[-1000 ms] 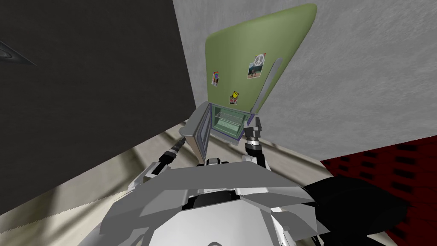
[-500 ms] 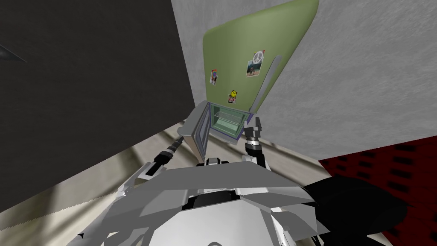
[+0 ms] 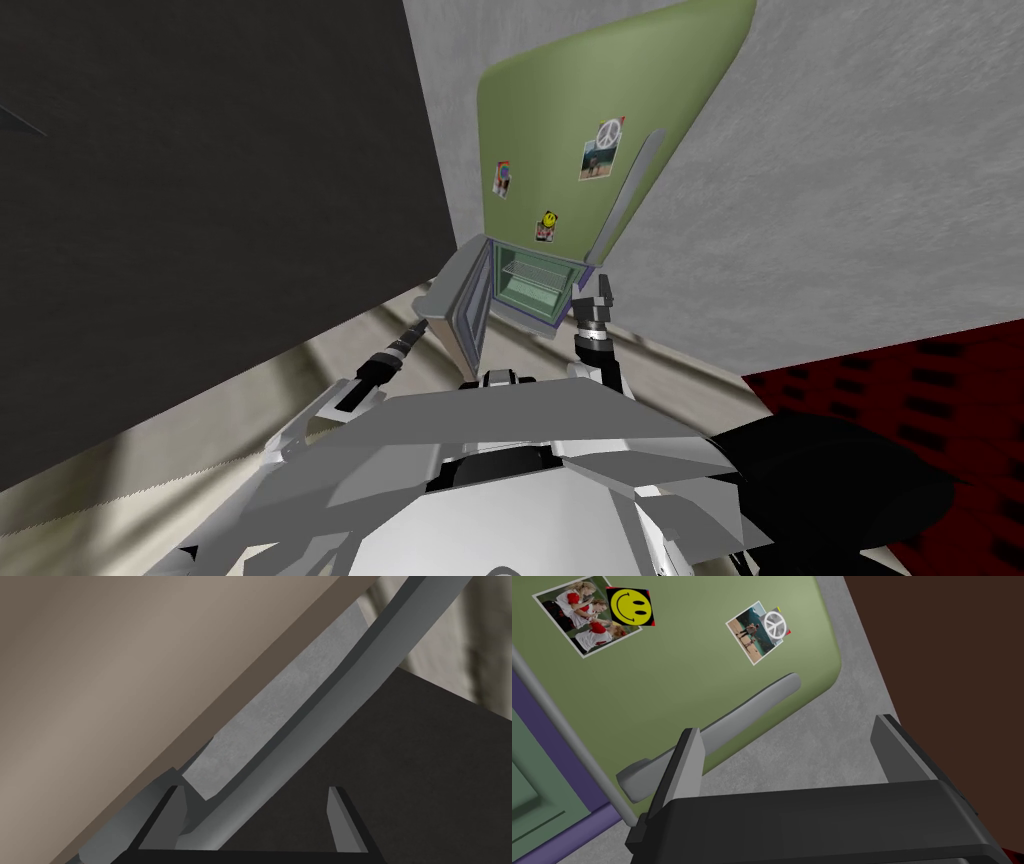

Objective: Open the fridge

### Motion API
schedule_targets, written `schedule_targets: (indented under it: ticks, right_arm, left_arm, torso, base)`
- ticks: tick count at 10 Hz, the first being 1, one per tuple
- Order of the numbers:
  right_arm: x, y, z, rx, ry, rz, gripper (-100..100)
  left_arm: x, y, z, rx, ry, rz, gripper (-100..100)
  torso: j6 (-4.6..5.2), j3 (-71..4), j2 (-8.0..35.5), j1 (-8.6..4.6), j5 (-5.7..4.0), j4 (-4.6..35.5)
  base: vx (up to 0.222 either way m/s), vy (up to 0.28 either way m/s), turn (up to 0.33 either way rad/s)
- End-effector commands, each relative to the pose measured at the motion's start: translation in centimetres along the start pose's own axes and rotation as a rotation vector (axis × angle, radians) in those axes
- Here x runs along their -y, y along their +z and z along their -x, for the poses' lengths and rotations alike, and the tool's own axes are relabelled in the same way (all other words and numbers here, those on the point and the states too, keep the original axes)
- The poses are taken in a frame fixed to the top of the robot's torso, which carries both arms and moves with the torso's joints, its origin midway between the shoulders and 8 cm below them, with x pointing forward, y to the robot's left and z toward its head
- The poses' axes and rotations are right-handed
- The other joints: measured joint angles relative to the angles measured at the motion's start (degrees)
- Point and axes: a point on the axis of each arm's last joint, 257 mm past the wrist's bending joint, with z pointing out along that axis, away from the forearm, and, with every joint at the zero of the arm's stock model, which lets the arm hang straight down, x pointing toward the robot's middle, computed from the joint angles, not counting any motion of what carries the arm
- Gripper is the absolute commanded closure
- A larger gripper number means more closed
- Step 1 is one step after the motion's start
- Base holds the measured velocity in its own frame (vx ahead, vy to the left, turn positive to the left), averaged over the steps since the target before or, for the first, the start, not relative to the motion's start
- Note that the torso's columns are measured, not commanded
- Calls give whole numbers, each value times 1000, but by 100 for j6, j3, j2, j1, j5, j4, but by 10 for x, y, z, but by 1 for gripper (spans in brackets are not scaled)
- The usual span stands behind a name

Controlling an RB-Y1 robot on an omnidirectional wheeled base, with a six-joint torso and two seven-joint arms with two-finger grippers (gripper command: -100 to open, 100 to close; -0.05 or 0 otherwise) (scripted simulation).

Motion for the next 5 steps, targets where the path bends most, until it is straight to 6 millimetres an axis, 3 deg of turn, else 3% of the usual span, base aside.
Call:
schedule_targets:
  ticks: [1, 2, 3, 4, 5]
  right_arm:
    - [0, 0, 0, 0, 0, 0, 0]
    - [0, 0, 0, 0, 0, 0, 0]
    - [0, 0, 0, 0, 0, 0, 0]
    - [0, 0, 0, 0, 0, 0, 0]
    - [0, 0, 0, 0, 0, 0, 0]
  left_arm:
    - [22, 4, 17, 19, 2, -43, -100]
    - [22, 4, 17, 19, 2, -43, -100]
    - [5, 2, 7, 0, -2, 1, -100]
    - [-1, 0, 3, -7, -4, 17, 0]
    - [-5, -2, 0, -12, -5, 26, 0]
  torso:
    - [5, -2, -5, 1, 0, 1]
    - [5, -4, -7, 2, 0, 0]
    - [5, -4, -8, 4, 2, -2]
    - [-4, -2, -7, 14, 13, -15]
    - [-14, -3, -15, 32, 27, -34]
  base:
    - [-5, -13, -5]
    - [-1, -8, -5]
    - [0, 0, 0]
    - [6, 1, -9]
    - [7, 0, -5]
